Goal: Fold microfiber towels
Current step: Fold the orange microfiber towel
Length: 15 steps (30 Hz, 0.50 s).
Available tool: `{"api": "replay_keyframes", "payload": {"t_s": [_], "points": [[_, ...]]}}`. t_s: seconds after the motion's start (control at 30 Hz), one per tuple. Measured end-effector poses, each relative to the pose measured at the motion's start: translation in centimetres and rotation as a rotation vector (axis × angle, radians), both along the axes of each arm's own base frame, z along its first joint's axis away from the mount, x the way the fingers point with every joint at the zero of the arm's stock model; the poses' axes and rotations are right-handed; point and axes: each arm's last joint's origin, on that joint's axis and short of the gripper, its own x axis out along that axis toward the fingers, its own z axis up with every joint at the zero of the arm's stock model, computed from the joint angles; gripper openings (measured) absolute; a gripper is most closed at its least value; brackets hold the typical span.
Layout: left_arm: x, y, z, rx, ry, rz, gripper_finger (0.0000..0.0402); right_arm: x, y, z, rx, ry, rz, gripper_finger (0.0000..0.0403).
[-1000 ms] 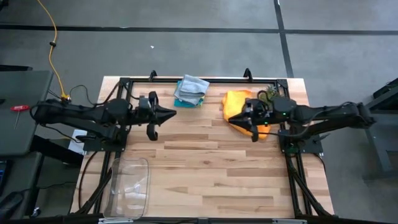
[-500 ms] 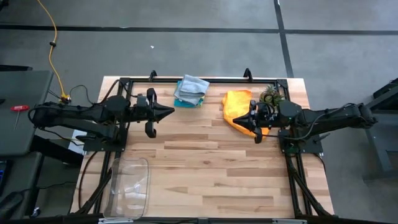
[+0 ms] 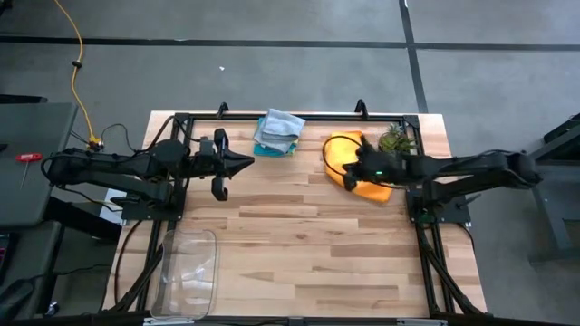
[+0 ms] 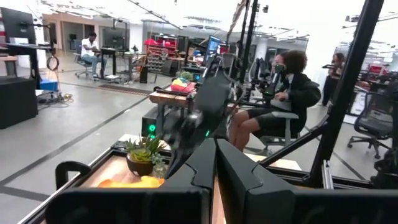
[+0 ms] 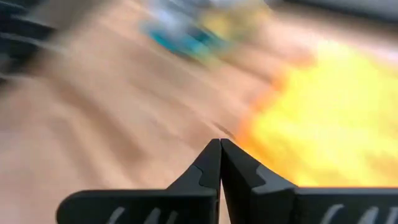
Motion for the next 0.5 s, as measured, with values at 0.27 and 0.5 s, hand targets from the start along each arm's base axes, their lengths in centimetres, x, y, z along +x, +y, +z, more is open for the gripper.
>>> {"api": "replay_keyframes", "payload": {"t_s": [0.27, 0.5], "points": [[0.0, 0.1, 0.0, -0.002, 0.0, 0.027, 0.0005, 1.1, -3.8, -6.5, 0.238, 0.273, -0.251, 0.0], [0.0, 0.1, 0.0, -0.028, -0.007, 0.026, 0.0005, 3.9, -3.7, -8.8, 0.33, 0.23, -0.126, 0.0]]}}
